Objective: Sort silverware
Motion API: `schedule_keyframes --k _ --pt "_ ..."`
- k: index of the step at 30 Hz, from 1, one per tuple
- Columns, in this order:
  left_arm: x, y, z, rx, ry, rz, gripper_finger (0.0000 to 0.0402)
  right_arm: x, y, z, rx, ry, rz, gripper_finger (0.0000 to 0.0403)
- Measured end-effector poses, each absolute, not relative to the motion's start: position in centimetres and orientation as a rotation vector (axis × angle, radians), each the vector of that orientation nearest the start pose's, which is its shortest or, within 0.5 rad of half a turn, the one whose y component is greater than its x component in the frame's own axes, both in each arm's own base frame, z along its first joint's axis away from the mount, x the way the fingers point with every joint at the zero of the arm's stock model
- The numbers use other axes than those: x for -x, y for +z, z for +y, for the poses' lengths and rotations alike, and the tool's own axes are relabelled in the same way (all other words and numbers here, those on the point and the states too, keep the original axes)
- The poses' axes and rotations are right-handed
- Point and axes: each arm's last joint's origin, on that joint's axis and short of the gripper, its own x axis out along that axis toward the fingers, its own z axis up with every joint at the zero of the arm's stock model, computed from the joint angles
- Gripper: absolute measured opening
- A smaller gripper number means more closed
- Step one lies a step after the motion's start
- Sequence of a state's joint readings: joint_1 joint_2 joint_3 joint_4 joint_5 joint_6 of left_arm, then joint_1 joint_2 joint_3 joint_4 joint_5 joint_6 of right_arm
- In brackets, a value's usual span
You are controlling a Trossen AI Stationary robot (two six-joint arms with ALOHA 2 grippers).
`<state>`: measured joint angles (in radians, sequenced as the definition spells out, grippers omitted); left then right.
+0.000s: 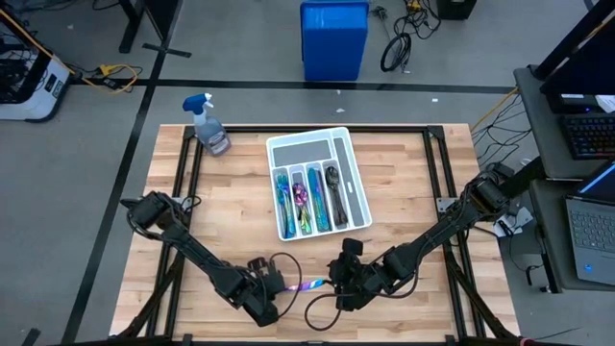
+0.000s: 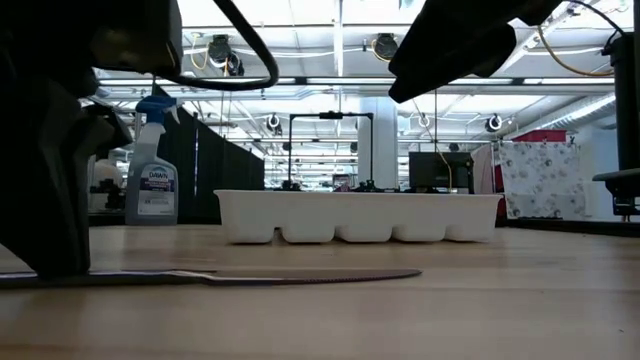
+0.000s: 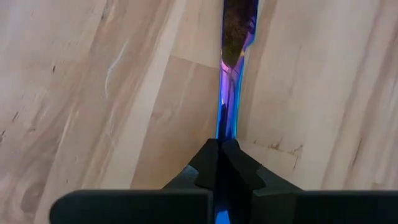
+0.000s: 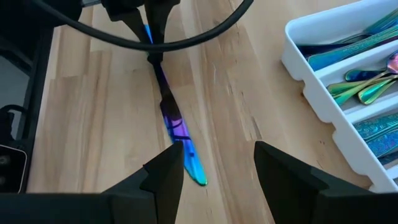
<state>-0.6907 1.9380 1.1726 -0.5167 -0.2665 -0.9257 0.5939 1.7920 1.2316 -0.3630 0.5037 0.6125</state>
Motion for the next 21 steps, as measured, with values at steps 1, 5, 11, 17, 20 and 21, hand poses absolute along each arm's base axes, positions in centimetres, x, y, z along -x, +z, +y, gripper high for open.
schedule_keyframes --k 1,5,11,17,20,21 --pt "-28.37 13.31 -22.47 0.219 0.175 1.17 0.0 -31.74 20.74 19.74 -0.099 -0.156 0.769 0.0178" --pt "-28.74 13.67 -22.65 0.218 0.155 1.168 0.0 -31.73 20.74 19.75 -0.092 -0.154 0.77 0.0178" --pt "-28.83 13.82 -22.75 0.222 0.151 1.164 0.0 -31.7 20.71 19.73 -0.088 -0.155 0.774 0.0178" --pt "-28.9 13.86 -22.76 0.222 0.156 1.152 0.0 -31.7 20.71 19.73 -0.088 -0.155 0.774 0.0178" --pt "-28.91 13.87 -22.76 0.222 0.158 1.149 0.0 -31.7 20.71 19.73 -0.088 -0.155 0.774 0.0178" --pt "-28.91 13.87 -22.76 0.222 0.158 1.148 0.0 -31.7 20.71 19.73 -0.088 -0.155 0.774 0.0178"
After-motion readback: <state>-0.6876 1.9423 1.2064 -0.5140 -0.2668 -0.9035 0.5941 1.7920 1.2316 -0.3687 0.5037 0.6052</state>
